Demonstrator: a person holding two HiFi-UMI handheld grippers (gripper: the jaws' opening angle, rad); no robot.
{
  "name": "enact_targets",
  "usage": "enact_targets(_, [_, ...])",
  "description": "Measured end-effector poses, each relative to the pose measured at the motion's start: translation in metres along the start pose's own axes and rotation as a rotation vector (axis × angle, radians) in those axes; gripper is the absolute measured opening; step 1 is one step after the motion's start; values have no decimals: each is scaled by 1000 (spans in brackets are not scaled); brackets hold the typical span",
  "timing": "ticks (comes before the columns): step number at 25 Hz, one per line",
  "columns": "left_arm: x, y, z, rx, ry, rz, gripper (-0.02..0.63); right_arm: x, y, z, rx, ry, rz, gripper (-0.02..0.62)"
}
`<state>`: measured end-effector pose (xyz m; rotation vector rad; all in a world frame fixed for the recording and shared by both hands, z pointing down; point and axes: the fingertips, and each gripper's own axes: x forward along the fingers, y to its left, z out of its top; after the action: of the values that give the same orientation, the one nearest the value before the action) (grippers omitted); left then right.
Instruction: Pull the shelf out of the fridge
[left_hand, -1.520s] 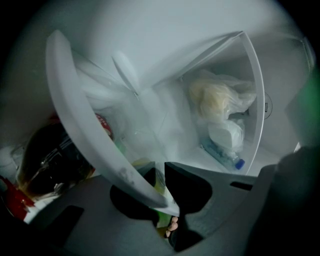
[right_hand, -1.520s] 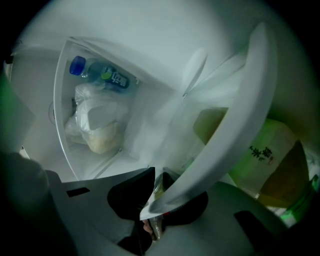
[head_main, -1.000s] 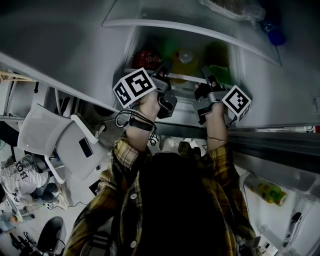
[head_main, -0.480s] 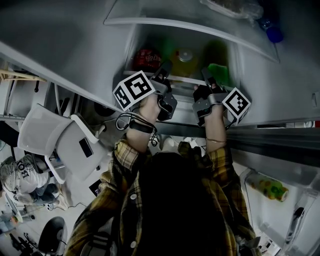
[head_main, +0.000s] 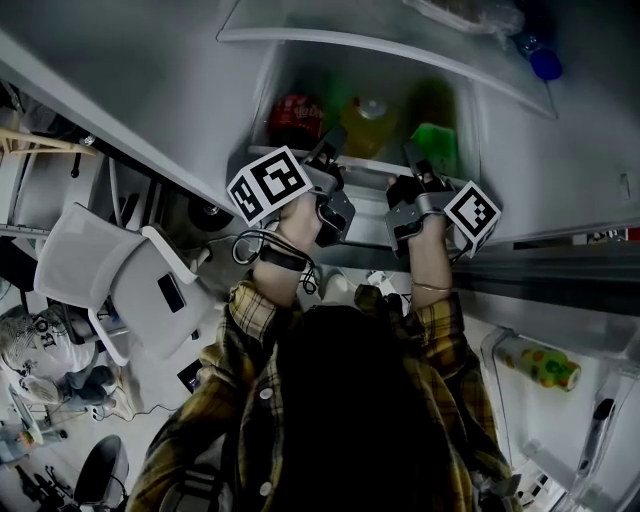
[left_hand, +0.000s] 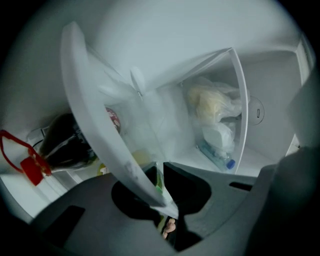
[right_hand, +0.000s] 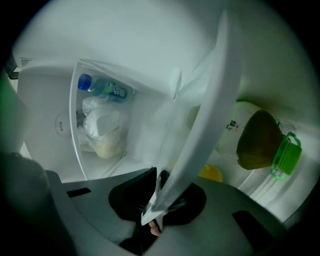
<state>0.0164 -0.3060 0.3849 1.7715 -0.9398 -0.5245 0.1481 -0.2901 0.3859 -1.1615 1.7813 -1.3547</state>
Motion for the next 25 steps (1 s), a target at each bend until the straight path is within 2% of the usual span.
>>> enact_targets(25, [-56,-7,-36,7,27,-18,52,-57,7,-36,4,14,19,48])
